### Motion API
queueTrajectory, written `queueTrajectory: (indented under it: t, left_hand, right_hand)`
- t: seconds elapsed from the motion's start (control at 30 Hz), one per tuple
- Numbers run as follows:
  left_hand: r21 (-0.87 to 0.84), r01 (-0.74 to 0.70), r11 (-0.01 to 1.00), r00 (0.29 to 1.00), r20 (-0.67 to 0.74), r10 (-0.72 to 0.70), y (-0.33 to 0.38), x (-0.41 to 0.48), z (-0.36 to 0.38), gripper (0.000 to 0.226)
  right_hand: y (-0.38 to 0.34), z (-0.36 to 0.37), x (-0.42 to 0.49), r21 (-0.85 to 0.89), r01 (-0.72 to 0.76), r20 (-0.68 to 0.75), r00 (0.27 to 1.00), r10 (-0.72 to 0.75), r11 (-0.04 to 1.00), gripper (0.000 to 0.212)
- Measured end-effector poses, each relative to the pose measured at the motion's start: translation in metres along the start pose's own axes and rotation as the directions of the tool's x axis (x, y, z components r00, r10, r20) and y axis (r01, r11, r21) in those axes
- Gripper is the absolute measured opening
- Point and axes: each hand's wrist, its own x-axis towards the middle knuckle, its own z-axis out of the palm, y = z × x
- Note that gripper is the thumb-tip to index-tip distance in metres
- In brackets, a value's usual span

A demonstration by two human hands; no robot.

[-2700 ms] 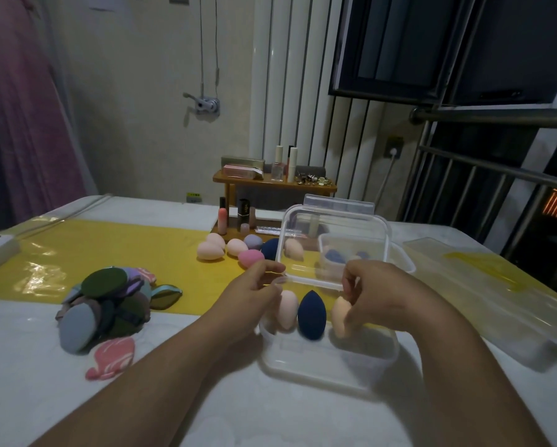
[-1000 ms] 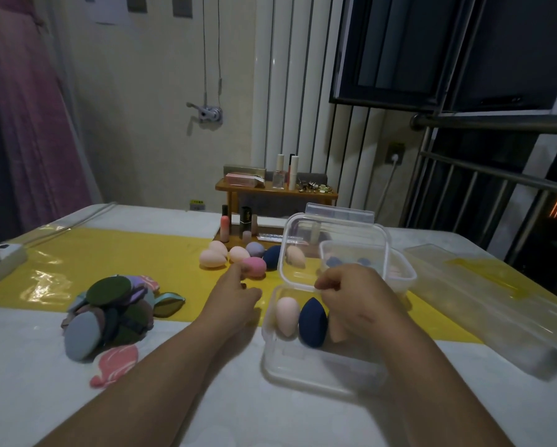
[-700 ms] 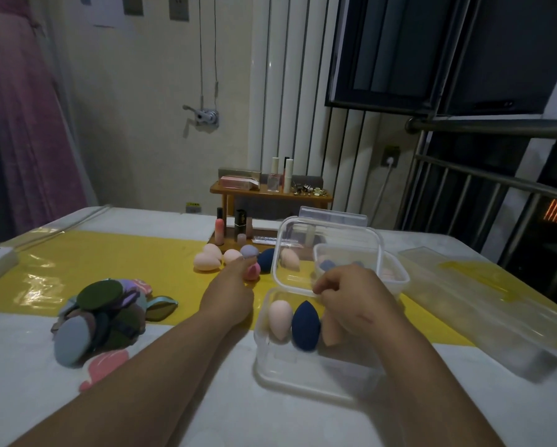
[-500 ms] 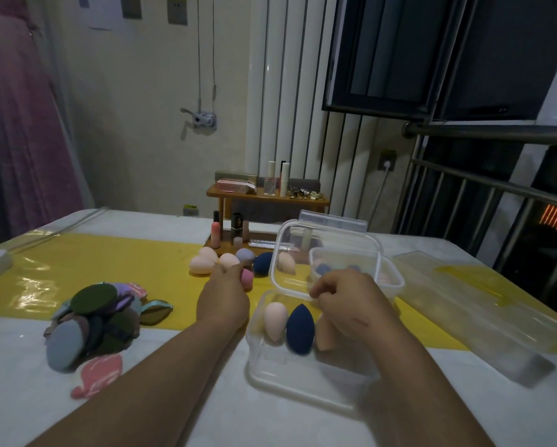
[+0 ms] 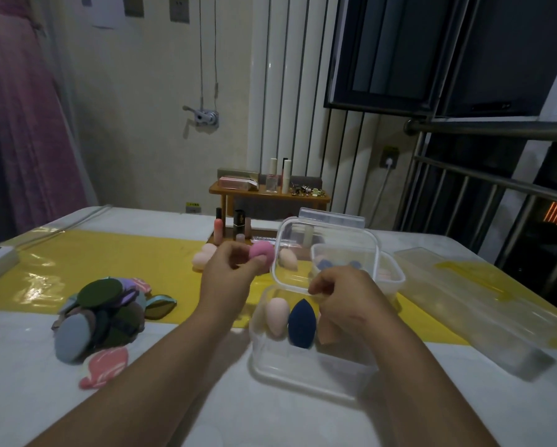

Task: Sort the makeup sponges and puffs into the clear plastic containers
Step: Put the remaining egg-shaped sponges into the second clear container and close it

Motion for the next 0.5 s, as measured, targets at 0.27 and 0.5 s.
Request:
queueTrajectory:
  t: [0.27,0.5]
  left_hand:
    - [-0.147,0.038,0.988,0.94,0.342,0.015,0.002,-0.022,0.009,0.019]
    - [-0.086,0.0,0.996,0.933,0.359,0.031,0.002,-0.024,0.008,0.02]
  right_hand:
    - [0.002,-0.001,-0.001,0.046,0.073,-0.048,0.996,-0.07,0.996,0.036]
    - [0.001,-0.004,-0.001,0.471,0.229,-0.075,0.973,-0.22,0.852,0.027]
